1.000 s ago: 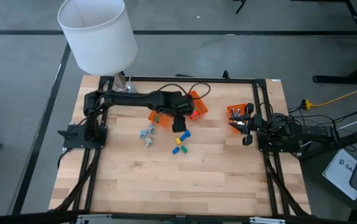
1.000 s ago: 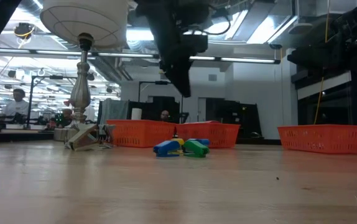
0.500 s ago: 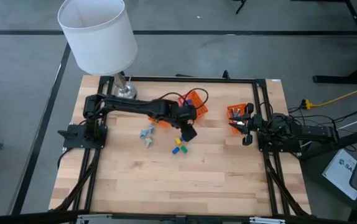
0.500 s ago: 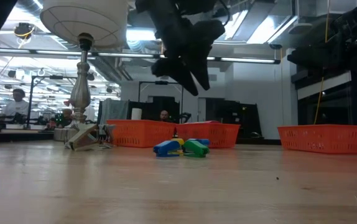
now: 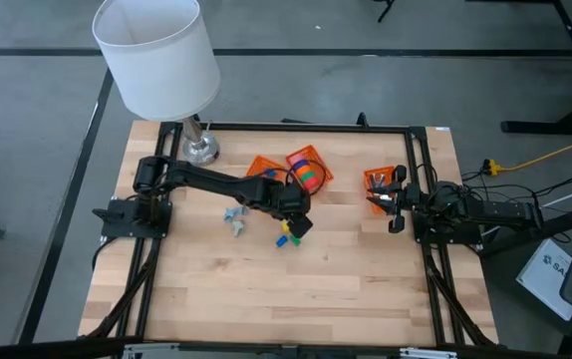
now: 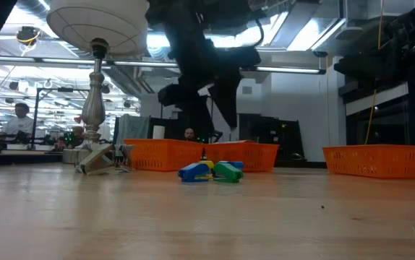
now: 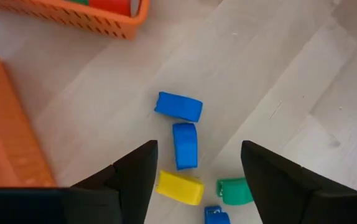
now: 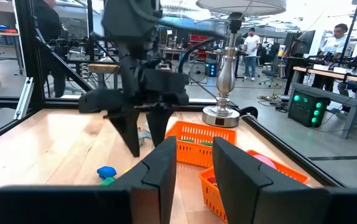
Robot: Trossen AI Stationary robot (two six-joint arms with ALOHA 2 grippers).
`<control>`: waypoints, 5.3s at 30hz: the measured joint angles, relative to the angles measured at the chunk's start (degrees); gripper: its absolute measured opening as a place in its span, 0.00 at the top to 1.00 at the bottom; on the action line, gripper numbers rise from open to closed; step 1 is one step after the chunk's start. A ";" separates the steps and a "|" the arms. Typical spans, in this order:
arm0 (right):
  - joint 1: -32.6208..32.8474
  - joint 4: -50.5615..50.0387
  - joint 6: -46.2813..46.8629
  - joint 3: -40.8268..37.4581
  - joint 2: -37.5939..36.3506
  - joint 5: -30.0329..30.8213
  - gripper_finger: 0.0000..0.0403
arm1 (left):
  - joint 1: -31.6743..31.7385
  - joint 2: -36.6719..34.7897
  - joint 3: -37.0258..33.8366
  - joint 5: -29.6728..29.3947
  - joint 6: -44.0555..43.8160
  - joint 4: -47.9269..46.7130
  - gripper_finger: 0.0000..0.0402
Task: Pick and place Stapler, Stapler remover, tape
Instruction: Put the blue stapler into the left orange bin
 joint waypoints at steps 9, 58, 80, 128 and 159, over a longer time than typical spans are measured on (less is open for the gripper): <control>0.01 0.00 -0.01 0.00 0.00 0.00 0.73 | -0.49 6.11 -0.18 0.82 0.04 0.49 0.40; 0.00 0.00 -0.02 0.00 0.00 0.00 0.73 | 4.21 7.95 -0.22 1.89 11.21 0.62 0.83; 0.00 0.00 -0.02 0.00 0.00 0.00 0.73 | 7.57 -10.36 -0.18 -8.48 15.20 -4.73 0.82; 0.01 0.00 -0.01 0.00 0.01 0.00 0.73 | 21.56 -6.34 -0.18 -6.16 18.15 -14.92 0.82; 0.01 -0.01 0.00 0.00 0.01 0.00 0.73 | 19.72 1.63 -0.20 -2.20 20.23 -16.34 0.70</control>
